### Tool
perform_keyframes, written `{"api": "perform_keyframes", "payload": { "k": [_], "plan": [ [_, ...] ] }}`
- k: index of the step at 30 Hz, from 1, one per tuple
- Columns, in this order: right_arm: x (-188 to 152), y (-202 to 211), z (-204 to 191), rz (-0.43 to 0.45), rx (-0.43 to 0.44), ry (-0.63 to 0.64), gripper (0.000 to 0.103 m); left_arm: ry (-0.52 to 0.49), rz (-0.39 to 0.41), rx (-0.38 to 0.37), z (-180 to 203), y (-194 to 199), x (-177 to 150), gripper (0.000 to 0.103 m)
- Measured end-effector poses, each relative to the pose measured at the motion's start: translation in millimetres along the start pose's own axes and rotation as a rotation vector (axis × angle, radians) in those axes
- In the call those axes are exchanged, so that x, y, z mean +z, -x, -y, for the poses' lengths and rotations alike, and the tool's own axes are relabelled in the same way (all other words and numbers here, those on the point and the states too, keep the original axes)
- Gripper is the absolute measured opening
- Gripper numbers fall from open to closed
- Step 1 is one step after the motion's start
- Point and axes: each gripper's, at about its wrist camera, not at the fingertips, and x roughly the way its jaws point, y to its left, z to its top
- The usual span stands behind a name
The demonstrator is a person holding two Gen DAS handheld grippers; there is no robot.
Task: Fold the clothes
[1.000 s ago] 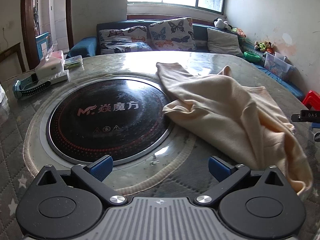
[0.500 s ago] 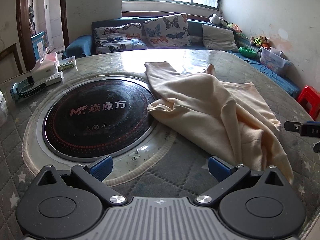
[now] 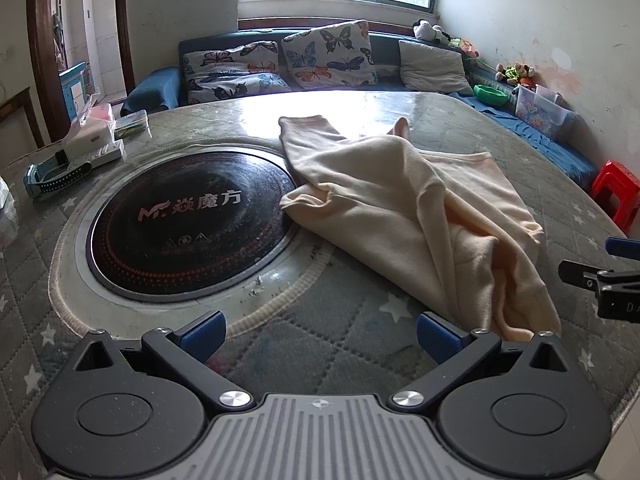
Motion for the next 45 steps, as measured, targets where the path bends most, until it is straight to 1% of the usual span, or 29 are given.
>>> {"api": "perform_keyframes", "payload": {
  "k": [6, 13, 19, 22, 27, 36, 42, 45],
  "plan": [
    [-4, 13, -5, 0.007, 0.035, 0.009, 0.091, -0.015, -0.003, -0.007, 7, 6, -3, 0.103],
    [-8, 24, -10, 0.021, 0.045, 0.023, 0.091, -0.031, -0.001, -0.019, 14, 12, -7, 0.103],
    [-9, 28, -12, 0.023, 0.053, 0.028, 0.090, -0.044, 0.004, -0.026, 21, 17, -7, 0.103],
    [-9, 28, -13, 0.017, 0.065, 0.028, 0.087, -0.049, 0.003, -0.028, 24, 18, -7, 0.103],
    [-7, 27, -13, 0.016, 0.072, 0.034, 0.085, -0.054, 0.006, -0.027, 26, 17, -5, 0.103],
    [2, 20, -15, 0.013, 0.088, 0.044, 0.079, -0.064, 0.023, -0.005, 23, 12, 13, 0.103],
    [15, 12, -16, 0.019, 0.093, 0.064, 0.076, -0.063, 0.056, 0.030, 19, 4, 35, 0.103],
    [24, 5, -16, 0.021, 0.096, 0.072, 0.072, -0.043, 0.065, 0.042, 17, -4, 51, 0.103]
  ]
}}
